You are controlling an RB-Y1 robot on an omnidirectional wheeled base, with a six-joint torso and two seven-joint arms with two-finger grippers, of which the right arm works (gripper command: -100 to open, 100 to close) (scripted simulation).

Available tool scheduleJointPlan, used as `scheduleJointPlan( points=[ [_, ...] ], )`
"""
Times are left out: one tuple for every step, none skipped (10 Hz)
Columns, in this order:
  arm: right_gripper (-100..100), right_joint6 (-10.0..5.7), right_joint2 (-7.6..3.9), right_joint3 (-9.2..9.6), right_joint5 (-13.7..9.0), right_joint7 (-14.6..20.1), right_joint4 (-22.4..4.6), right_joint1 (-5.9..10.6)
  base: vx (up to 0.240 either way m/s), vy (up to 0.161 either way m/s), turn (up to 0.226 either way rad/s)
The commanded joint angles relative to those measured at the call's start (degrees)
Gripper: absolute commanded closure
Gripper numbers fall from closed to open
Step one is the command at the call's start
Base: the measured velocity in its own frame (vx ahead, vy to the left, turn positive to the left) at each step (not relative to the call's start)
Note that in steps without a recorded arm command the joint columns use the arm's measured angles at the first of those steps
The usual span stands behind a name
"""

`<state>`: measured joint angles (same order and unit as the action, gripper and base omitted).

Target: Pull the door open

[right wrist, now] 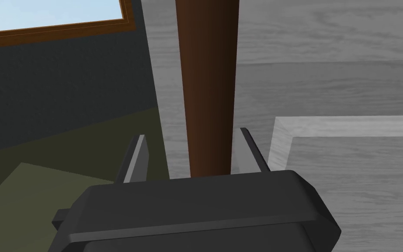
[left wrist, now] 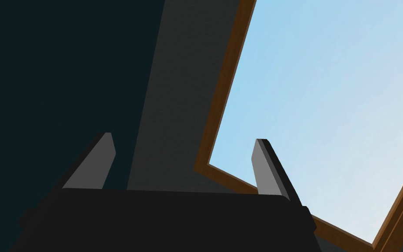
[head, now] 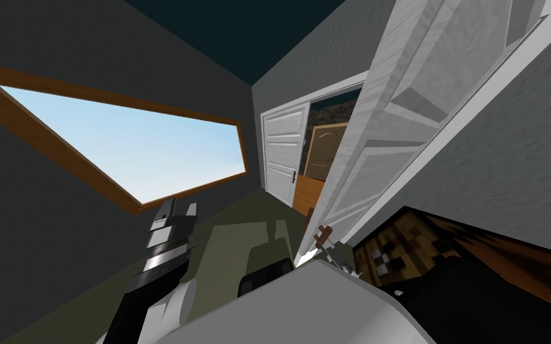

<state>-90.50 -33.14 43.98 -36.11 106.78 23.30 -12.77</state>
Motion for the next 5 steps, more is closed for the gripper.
scheduleJointPlan(
  points=[
    [100,-2.11,1.04,1.05,0.7,0.8,-1.9,-0.12,-0.033,-0.027,0.028],
    [100,-2.11,1.04,1.05,0.7,0.8,-1.9,-0.12,-0.032,-0.018,0.01],
    [100,-3.31,1.28,1.35,0.9,1.2,-3.2,-0.11,-0.035,-0.022,0.001],
    [100,-3.31,1.28,1.35,0.9,1.2,-3.2,-0.11,-0.029,-0.019,-0.001],
    [100,-3.31,1.28,1.35,0.9,1.2,-3.2,-0.11,-0.006,-0.01,-0.007]
  ],
)
